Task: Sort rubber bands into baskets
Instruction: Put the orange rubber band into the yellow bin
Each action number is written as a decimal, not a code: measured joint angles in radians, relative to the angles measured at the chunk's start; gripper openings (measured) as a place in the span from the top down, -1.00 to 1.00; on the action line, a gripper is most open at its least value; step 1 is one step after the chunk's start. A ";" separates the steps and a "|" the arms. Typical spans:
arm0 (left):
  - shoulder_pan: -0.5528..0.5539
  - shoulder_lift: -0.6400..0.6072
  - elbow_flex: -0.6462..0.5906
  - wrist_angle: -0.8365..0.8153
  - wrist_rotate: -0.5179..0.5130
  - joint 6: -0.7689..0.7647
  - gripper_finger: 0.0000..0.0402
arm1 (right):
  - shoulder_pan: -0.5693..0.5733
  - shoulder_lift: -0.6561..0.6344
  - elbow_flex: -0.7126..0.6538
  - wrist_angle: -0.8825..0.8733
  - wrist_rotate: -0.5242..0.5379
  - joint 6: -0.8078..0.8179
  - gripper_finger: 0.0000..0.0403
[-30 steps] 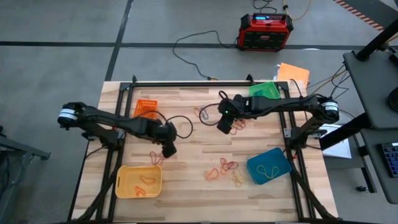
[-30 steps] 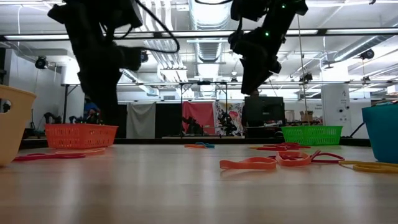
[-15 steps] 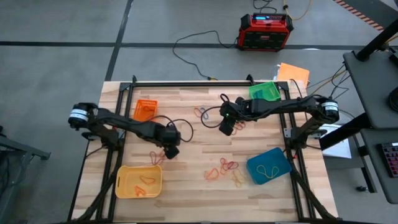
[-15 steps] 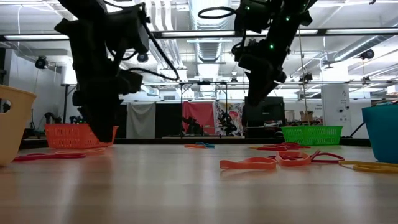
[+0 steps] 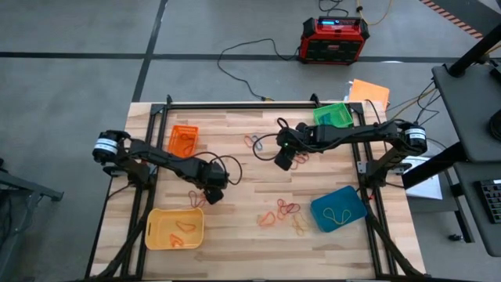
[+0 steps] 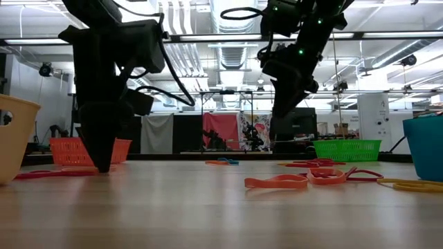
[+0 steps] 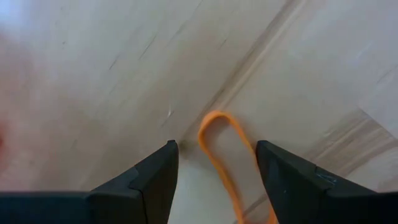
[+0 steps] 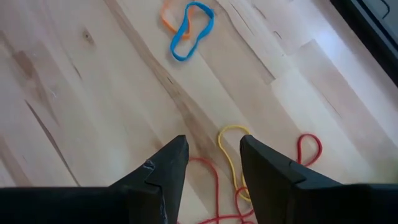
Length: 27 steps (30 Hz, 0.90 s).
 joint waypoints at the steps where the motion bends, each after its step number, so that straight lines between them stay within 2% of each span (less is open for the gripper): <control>1: -0.001 0.002 0.000 0.000 -0.001 0.000 -0.01 | 0.000 0.000 -0.001 0.005 0.000 0.000 0.28; 7: -0.009 0.005 0.001 0.010 0.000 -0.001 0.19 | 0.000 0.000 -0.005 0.009 0.000 -0.001 0.29; 18: -0.012 0.005 0.000 0.032 0.003 0.038 0.92 | 0.000 0.000 -0.005 0.018 0.000 -0.010 0.29; 27: -0.013 -0.031 -0.002 0.061 -0.005 0.109 1.00 | 0.000 0.000 -0.005 0.024 0.000 -0.020 0.33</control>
